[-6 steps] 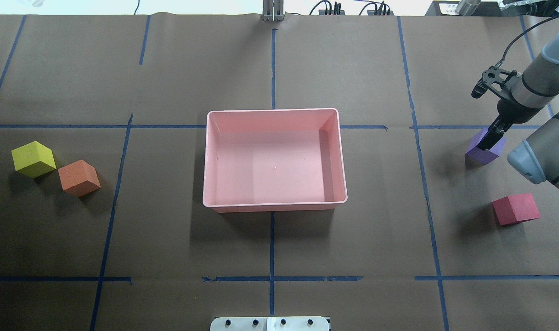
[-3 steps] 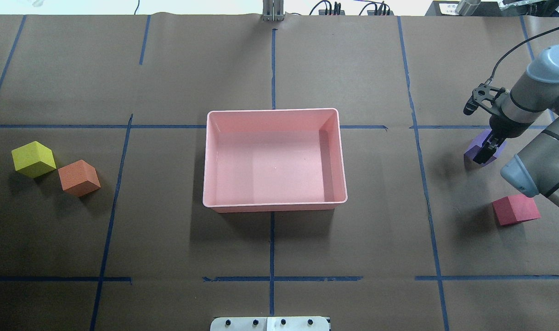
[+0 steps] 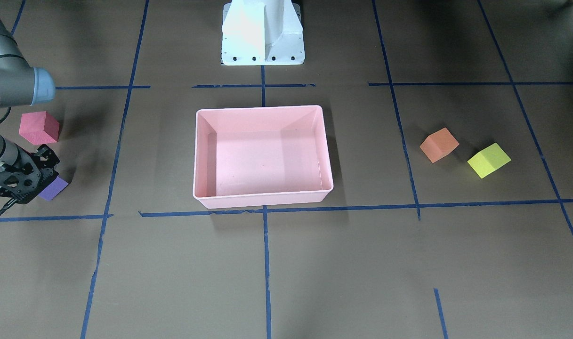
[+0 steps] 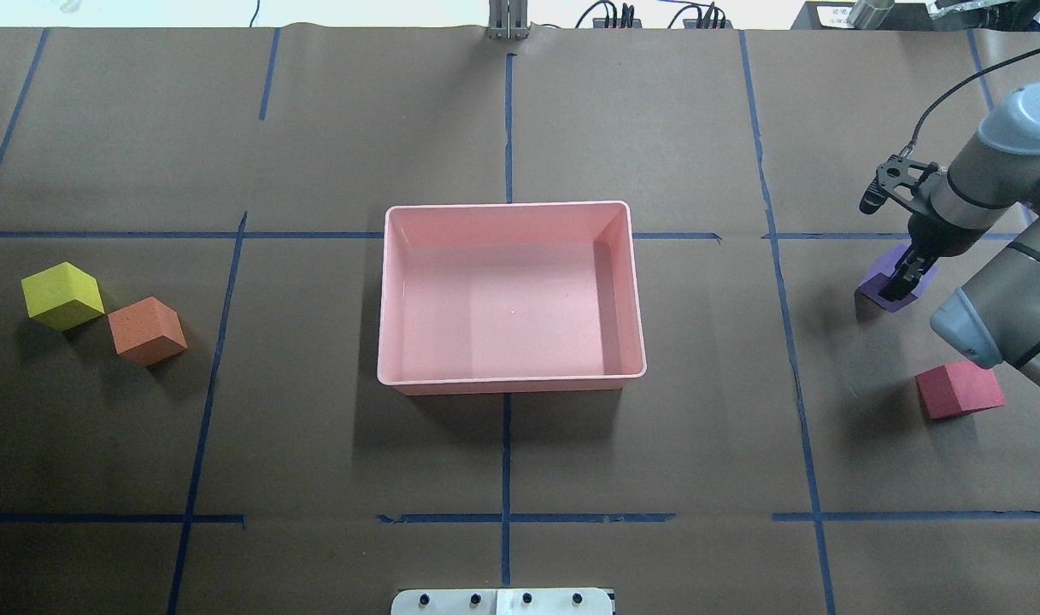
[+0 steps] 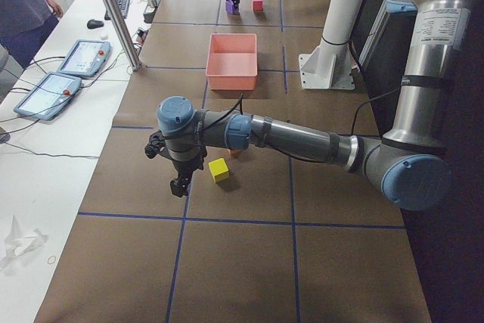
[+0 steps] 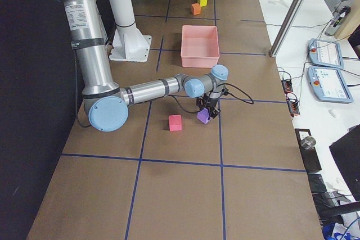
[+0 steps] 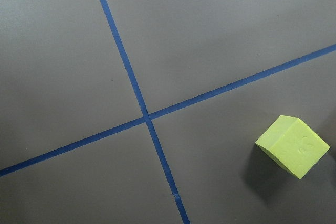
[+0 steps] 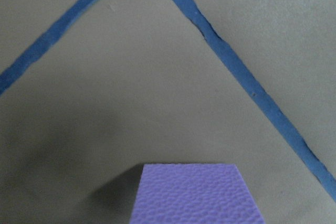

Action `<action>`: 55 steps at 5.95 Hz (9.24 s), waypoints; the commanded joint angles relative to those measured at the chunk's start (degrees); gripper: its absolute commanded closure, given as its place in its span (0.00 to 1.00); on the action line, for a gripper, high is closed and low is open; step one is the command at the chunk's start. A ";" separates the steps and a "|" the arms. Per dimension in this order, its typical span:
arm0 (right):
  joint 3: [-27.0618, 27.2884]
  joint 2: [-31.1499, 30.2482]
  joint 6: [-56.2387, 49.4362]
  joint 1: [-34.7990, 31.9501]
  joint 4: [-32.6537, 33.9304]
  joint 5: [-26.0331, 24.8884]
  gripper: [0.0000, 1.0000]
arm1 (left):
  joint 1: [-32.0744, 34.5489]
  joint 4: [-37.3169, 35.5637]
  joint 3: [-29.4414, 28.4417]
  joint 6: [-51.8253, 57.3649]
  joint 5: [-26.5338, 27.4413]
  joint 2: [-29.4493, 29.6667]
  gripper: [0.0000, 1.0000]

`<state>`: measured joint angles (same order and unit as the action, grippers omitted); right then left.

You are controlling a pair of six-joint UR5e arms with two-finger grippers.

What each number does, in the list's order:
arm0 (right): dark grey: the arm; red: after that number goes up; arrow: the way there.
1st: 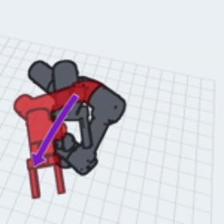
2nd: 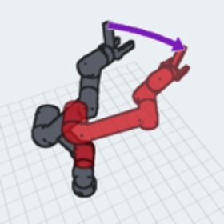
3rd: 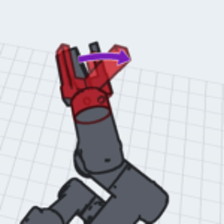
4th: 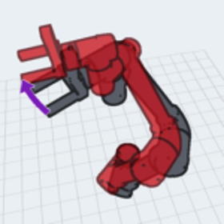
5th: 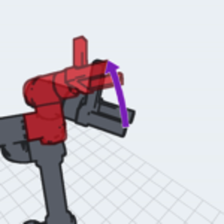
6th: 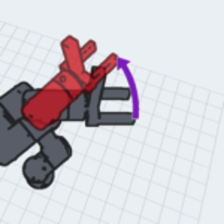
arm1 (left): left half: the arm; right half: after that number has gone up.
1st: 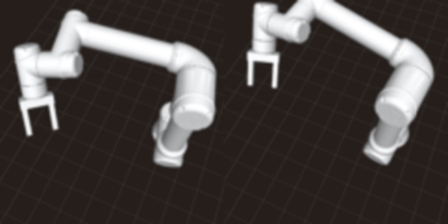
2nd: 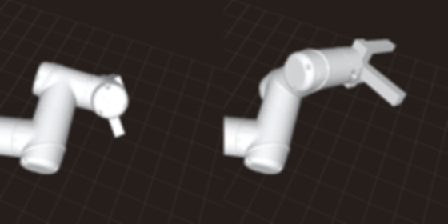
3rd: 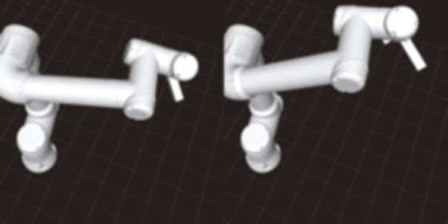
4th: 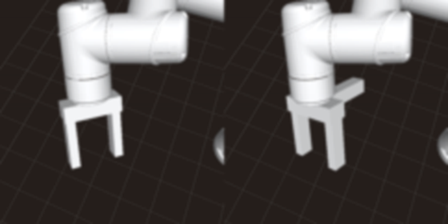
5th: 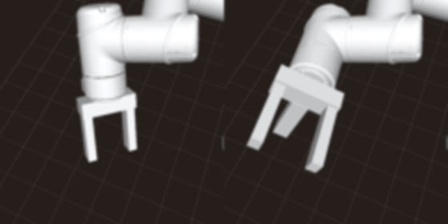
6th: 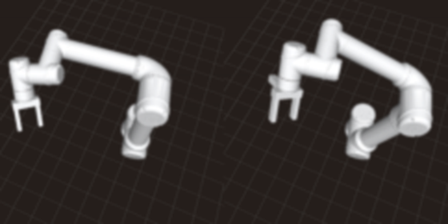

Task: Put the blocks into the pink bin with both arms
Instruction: 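Carry the purple cube with the right gripper into the pink bin and release, then lower the left gripper onto the yellow cube and grasp it while the right arm withdraws, then carry the yellow cube with the left gripper into the pink bin and release, then grasp the pink-red cube with the right gripper while the left arm withdraws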

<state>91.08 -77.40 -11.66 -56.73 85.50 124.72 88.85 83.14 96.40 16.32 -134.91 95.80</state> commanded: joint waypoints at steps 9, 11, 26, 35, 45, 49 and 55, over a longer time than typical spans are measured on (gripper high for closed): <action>4.45 37.59 86.57 22.72 16.10 -12.22 0.00 | -11.31 15.27 -0.42 -10.16 -1.85 -0.26 0.00; 7.78 34.70 75.79 18.71 18.03 -9.35 0.00 | -15.34 17.39 0.01 -25.86 -1.85 -3.50 0.00; 14.37 23.89 58.34 8.92 18.04 -2.91 0.00 | -30.05 30.32 -10.54 -69.50 5.00 -1.15 0.38; 26.95 -21.93 12.72 -12.52 6.96 5.43 0.00 | -49.23 13.44 4.76 -93.75 20.85 32.80 0.46; 14.24 -28.17 48.40 5.31 -26.88 -1.76 0.00 | -59.76 10.90 5.02 -95.51 33.57 35.33 0.00; 11.58 -25.97 48.57 9.35 -26.70 -3.07 0.51 | -59.76 10.90 5.37 -94.99 33.57 34.72 0.00; 19.30 8.40 62.17 11.54 9.94 -2.20 0.70 | -48.80 1.31 21.27 -51.92 20.77 12.53 0.00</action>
<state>109.73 -78.21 47.25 -46.39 85.45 122.56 37.04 84.58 116.35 -43.96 -111.53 113.08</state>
